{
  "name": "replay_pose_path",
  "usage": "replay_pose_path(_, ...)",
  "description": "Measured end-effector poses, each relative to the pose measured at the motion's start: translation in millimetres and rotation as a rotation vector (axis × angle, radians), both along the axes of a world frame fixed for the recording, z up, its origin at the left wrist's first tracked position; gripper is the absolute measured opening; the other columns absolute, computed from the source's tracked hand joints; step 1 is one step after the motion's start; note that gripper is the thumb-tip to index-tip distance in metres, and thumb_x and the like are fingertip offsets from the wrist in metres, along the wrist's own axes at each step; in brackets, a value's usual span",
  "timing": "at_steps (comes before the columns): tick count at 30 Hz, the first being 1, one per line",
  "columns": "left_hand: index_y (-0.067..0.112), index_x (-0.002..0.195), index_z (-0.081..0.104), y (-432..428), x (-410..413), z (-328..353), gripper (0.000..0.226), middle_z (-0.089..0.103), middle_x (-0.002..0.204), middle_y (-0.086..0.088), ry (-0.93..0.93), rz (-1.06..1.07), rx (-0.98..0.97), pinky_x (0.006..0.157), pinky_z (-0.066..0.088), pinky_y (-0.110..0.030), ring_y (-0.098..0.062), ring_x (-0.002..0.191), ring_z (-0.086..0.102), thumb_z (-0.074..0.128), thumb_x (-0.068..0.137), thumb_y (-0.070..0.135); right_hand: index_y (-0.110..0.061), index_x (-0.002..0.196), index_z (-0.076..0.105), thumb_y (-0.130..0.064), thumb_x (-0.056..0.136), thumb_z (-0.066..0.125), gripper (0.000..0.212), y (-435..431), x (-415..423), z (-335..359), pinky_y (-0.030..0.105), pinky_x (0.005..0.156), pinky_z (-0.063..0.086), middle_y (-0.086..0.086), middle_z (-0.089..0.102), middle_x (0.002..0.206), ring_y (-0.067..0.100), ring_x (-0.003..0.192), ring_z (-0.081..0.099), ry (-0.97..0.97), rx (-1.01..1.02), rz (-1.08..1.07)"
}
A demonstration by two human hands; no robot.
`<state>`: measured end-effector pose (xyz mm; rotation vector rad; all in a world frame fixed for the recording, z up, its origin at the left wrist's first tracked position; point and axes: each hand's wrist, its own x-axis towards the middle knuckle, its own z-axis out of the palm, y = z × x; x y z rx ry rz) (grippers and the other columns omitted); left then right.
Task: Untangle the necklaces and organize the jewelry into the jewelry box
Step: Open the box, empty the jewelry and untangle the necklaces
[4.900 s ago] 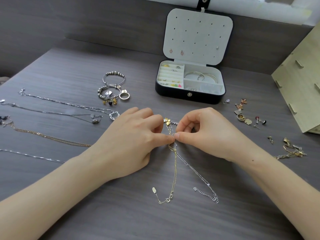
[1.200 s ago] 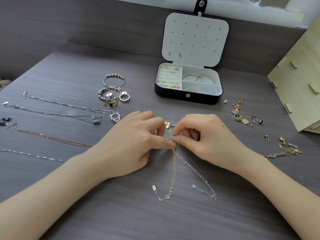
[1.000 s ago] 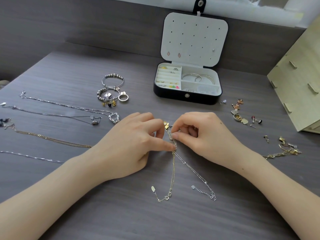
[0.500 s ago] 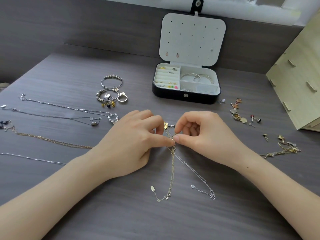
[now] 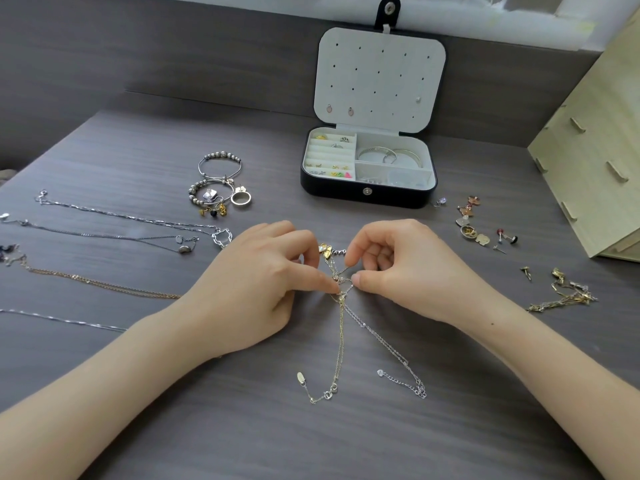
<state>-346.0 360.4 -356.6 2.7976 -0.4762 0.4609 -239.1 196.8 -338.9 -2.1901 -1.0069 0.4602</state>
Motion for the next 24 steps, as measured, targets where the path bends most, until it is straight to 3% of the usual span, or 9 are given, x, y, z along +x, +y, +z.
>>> replay_pose_path(8,0.027,0.09,0.075,0.8,-1.4,-0.9,0.057,0.058,0.08,0.003,0.004,0.016,-0.078,0.059,0.037,-0.028,-0.014,0.068,0.041,0.03,0.067,0.002,-0.022,0.074,0.067,0.0,0.077,0.057,0.024,-1.5,-2.3,6.9,0.011,0.052,0.036,-0.011,0.049,0.051,0.001,0.05,0.046,-0.034,-0.049,0.043)
replay_pose_path(10,0.024,0.086,0.076,-1.0,-3.2,0.4,0.049,0.057,0.08,0.005,-0.013,0.058,-0.19,0.06,0.035,-0.025,-0.011,0.068,0.043,0.036,0.068,0.002,-0.021,0.075,0.068,-0.004,0.079,0.059,0.019,-1.9,-4.5,9.0,0.01,0.052,0.037,-0.012,0.048,0.048,-0.001,0.051,0.048,-0.041,-0.05,0.055)
replay_pose_path(12,0.024,0.079,0.074,-4.5,-5.0,4.4,0.037,0.057,0.078,0.01,-0.019,0.144,-0.338,0.061,0.039,-0.024,-0.009,0.068,0.05,0.04,0.069,0.013,-0.02,0.075,0.069,-0.007,0.08,0.06,0.016,-1.6,-6.6,10.0,0.008,0.054,0.037,-0.012,0.048,0.049,-0.003,0.054,0.05,-0.072,-0.063,0.07)
replay_pose_path(16,0.028,0.064,0.068,-10.4,-4.8,12.4,0.019,0.058,0.069,0.013,0.067,0.326,-0.539,0.058,0.032,-0.01,-0.007,0.067,0.053,0.049,0.067,0.03,-0.022,0.076,0.068,0.0,0.079,0.051,0.028,-3.0,-7.9,12.2,0.007,0.055,0.036,-0.013,0.049,0.047,-0.005,0.057,0.05,-0.102,-0.104,0.085)
replay_pose_path(19,0.03,0.061,0.065,-14.1,-2.9,14.0,0.012,0.058,0.07,0.014,0.18,0.406,-0.492,0.057,0.033,-0.01,-0.007,0.069,0.054,0.057,0.07,0.033,-0.026,0.075,0.065,-0.001,0.078,0.051,0.03,-4.2,-7.7,13.7,0.007,0.056,0.037,-0.022,0.052,0.048,-0.007,0.058,0.051,-0.105,-0.14,0.1)
replay_pose_path(24,0.028,0.066,0.063,-26.1,8.7,18.7,0.013,0.054,0.071,0.012,0.281,0.451,-0.362,0.067,0.04,-0.025,-0.006,0.07,0.049,0.066,0.077,0.033,-0.028,0.074,0.064,-0.003,0.077,0.055,0.027,-4.1,-7.6,12.9,0.008,0.058,0.038,-0.01,0.057,0.059,-0.004,0.06,0.05,-0.131,-0.135,0.106)
